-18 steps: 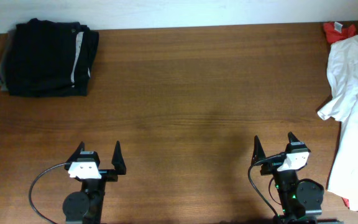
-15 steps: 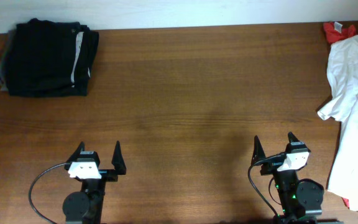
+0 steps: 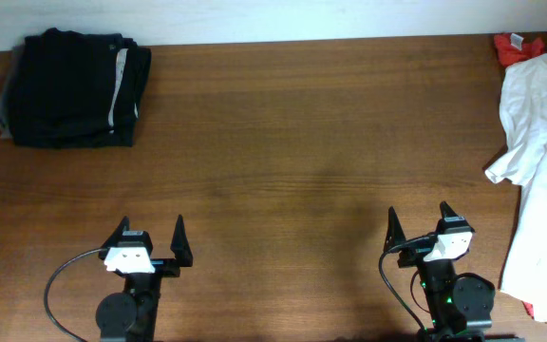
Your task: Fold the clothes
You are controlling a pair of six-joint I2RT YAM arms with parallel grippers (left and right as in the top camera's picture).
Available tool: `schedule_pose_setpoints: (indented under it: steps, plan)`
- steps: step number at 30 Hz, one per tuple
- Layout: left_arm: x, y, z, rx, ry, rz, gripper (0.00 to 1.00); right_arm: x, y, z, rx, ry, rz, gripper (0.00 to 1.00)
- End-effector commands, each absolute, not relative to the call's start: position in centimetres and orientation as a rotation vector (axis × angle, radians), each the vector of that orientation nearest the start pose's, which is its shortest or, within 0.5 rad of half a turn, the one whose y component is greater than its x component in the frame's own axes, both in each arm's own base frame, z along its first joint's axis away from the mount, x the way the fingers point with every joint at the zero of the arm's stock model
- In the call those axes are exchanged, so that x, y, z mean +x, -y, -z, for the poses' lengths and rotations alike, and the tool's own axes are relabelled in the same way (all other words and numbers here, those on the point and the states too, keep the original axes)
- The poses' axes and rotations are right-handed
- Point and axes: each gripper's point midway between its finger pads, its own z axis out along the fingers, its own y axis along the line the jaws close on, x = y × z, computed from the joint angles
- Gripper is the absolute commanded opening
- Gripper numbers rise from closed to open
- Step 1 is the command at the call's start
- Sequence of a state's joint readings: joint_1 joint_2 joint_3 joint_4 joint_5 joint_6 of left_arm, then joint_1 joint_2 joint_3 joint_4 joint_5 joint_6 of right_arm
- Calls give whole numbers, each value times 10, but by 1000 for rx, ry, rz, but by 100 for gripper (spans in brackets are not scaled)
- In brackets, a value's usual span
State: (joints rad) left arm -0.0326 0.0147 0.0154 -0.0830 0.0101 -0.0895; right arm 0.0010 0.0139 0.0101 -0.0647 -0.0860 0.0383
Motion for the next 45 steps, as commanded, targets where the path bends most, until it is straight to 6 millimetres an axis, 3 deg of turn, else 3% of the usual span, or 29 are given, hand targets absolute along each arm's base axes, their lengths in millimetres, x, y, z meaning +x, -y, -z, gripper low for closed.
schedule_pose_setpoints:
  steps: [1,22,25,27,32,35,37,41,45]
  plan:
    - [246,9,-154,-29,-1663,86,99,246,-14,-157,-27,-1644,-91,98]
    - [246,9,-154,-29,-1663,86,99,246,-14,-161,-30,-1630,-95,98]
    - [246,9,-154,-29,-1663,86,99,241,-46,-183,-49,-1548,-372,98]
    - [246,9,-154,-29,-1663,86,99,236,-60,-185,-72,-1551,-490,99]
    - [246,9,-154,-29,-1663,86,99,204,-114,-185,-118,-1621,-1021,99]
    - [246,9,-154,-29,-1663,86,99,202,-115,-200,-5,-1595,-1162,98]
    - [246,9,-154,-29,-1663,86,99,199,-115,-218,-47,-1516,-1159,98]
    - [246,9,-154,-29,-1663,86,99,203,-96,-256,-20,-1344,-1038,98]
    - [246,9,-154,-29,-1663,86,99,217,-75,-275,53,-1359,-858,99]
